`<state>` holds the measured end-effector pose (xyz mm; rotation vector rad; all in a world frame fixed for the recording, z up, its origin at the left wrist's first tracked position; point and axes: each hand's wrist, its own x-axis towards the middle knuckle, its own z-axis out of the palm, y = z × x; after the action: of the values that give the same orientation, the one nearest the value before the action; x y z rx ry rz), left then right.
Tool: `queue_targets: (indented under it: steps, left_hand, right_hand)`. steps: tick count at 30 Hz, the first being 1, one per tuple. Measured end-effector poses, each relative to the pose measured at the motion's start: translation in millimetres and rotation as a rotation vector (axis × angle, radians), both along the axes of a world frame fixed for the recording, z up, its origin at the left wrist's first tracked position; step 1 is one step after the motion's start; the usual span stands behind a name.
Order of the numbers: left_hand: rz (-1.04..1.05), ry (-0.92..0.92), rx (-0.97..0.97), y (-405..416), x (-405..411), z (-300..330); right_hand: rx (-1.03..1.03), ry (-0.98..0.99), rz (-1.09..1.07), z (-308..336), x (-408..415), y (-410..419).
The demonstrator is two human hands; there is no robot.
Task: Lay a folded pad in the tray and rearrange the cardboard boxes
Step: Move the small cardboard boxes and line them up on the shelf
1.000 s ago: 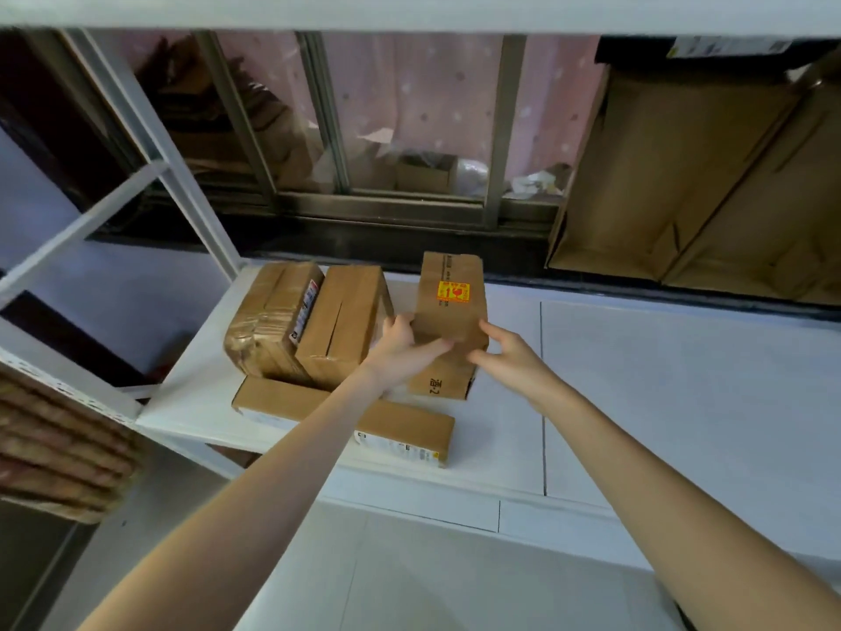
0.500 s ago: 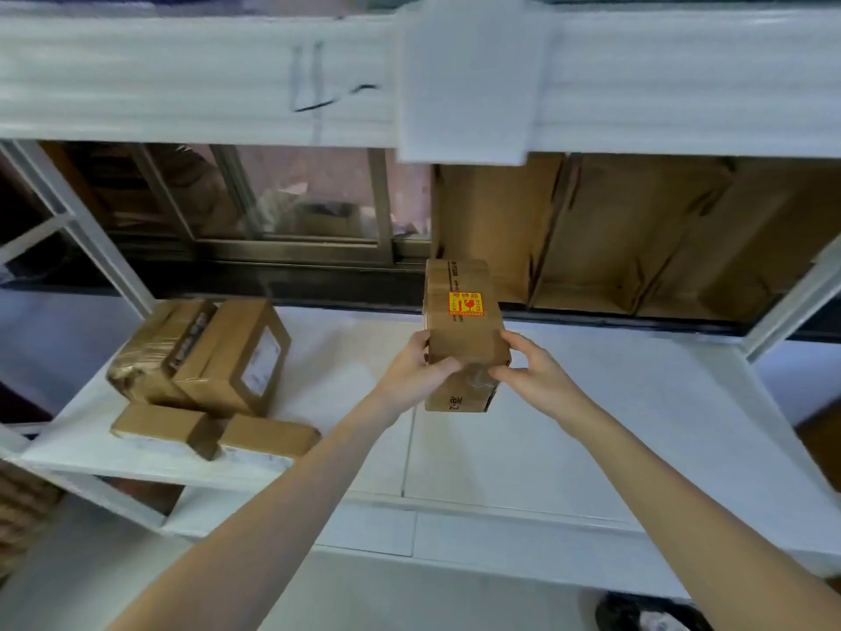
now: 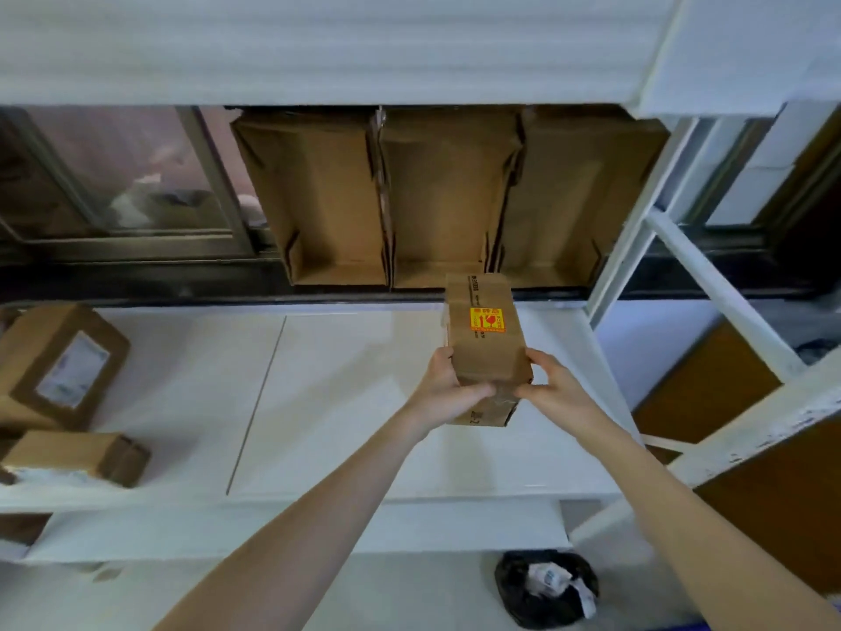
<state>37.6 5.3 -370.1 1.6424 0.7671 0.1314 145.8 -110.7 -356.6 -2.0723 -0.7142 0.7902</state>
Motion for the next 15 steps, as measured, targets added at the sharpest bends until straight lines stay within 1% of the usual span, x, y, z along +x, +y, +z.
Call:
queue_targets:
  steps: [4,9,12,15]
  left_hand:
    - [-0.045,0.027,-0.014,-27.0,39.8,-16.1]
    - [-0.104,0.117,-0.059,-48.6,82.5,-43.7]
    - [-0.132,0.161,-0.075,-60.8,95.6,-56.0]
    - [-0.135,0.166,-0.068,-70.4,99.4,-60.7]
  right_hand:
    - [-0.011,0.029,-0.062,-14.4,33.0,-27.6]
    - [-0.029,0.063,-0.105,-34.3,64.6,-55.3]
    - [-0.045,0.092,-0.117,-48.7,78.7,-65.0]
    - [-0.096,0.108,-0.147,-66.6,91.1,-69.0]
